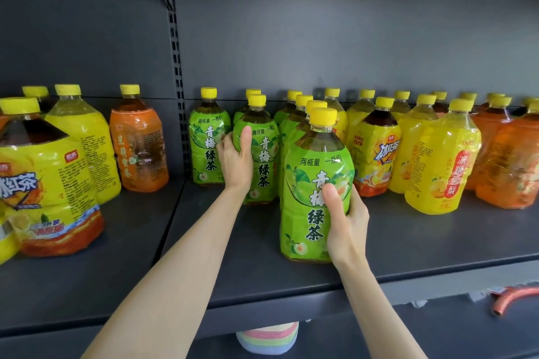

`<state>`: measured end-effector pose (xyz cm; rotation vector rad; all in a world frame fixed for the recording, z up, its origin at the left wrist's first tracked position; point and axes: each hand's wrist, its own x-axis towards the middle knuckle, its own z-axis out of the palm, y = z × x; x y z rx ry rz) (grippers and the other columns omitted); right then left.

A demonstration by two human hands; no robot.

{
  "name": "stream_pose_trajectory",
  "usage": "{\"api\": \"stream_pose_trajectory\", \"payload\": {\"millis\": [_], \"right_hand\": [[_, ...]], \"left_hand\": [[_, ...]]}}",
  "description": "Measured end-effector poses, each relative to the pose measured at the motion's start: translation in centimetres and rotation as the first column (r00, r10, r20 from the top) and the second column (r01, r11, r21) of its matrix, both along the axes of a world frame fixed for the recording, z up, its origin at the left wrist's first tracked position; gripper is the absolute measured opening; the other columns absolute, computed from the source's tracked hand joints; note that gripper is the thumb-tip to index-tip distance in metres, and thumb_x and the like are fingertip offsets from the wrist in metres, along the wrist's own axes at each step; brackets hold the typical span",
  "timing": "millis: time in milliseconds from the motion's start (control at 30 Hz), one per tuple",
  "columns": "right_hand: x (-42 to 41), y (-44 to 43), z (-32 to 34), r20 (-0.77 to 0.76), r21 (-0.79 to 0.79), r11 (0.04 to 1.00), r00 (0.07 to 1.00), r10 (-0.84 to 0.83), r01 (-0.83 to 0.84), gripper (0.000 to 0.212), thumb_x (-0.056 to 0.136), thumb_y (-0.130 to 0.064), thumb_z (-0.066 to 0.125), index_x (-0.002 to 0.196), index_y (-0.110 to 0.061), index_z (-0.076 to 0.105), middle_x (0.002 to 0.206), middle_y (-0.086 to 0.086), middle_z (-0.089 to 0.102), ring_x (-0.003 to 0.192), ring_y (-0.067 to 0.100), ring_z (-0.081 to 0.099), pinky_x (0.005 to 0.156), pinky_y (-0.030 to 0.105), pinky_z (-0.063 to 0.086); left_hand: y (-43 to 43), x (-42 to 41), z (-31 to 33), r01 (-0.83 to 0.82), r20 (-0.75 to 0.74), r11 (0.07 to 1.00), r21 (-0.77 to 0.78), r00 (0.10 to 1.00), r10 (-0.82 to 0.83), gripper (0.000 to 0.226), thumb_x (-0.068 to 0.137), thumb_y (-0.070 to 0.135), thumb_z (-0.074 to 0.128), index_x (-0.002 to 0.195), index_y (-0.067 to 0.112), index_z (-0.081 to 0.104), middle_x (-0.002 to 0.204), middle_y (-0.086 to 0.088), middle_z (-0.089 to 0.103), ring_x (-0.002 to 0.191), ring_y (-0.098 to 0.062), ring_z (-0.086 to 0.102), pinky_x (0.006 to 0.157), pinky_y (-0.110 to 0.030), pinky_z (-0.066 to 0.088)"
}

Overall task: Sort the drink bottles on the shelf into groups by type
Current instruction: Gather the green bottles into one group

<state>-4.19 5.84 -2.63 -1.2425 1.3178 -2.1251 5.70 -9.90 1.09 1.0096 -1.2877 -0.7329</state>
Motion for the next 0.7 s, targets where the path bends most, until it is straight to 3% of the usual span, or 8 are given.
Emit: {"api": "stream_pose_trajectory", "payload": {"millis": [333, 467, 600, 700], "right_hand": [[0.1, 0.0, 0.0, -0.004, 0.018, 1.000, 1.000, -0.023, 0.023, 0.041, 0.065, -0.061, 0.060, 0.092, -0.031, 0.065, 0.088, -0.013, 0.074, 0.085, 0.007, 0.070, 0.070, 0.019, 0.053], [0.0, -0.1, -0.2, -0.004, 0.017, 1.000, 1.000, -0.025, 0.025, 0.042, 0.065, -0.061, 0.060, 0.093, -0.030, 0.065, 0.090, -0.012, 0.075, 0.086, 0.008, 0.070, 0.072, 0.022, 0.054], [0.1, 0.0, -0.2, -0.027, 0.029, 0.999, 0.999, -0.044, 0.045, 0.042, 0.064, -0.061, 0.060, 0.093, -0.031, 0.064, 0.088, -0.014, 0.074, 0.085, 0.004, 0.069, 0.072, 0.019, 0.052], [0.4, 0.3, -0.1, -0.054, 0.030, 0.999, 0.998, -0.044, 0.045, 0.065, 0.061, -0.065, 0.057, 0.109, -0.021, 0.057, 0.090, -0.014, 0.070, 0.082, -0.005, 0.066, 0.069, 0.012, 0.048]], "left_hand": [[0.3, -0.1, 0.3, -0.046, 0.005, 0.999, -0.015, 0.999, 0.046, 0.064, 0.096, 0.046, 0.039, 0.139, 0.000, 0.037, 0.147, -0.015, 0.033, 0.137, -0.025, 0.030, 0.108, -0.032, 0.022], [0.7, 0.1, 0.6, -0.017, 0.007, 1.000, 0.001, 1.000, 0.017, 0.094, 0.077, 0.070, 0.026, 0.138, 0.000, 0.039, 0.148, -0.015, 0.033, 0.137, -0.026, 0.030, 0.112, -0.040, 0.020], [1.3, 0.8, 0.6, 0.036, 0.045, 0.998, 0.059, 0.998, -0.039, 0.080, 0.088, 0.066, 0.036, 0.143, 0.008, 0.033, 0.149, -0.012, 0.036, 0.136, -0.028, 0.033, 0.113, -0.050, 0.023], [3.3, 2.0, -0.2, 0.089, 0.043, 0.994, 0.061, 0.995, -0.091, 0.073, 0.092, 0.058, 0.038, 0.148, 0.014, 0.024, 0.154, -0.005, 0.027, 0.142, -0.021, 0.024, 0.116, -0.044, 0.021]]}}
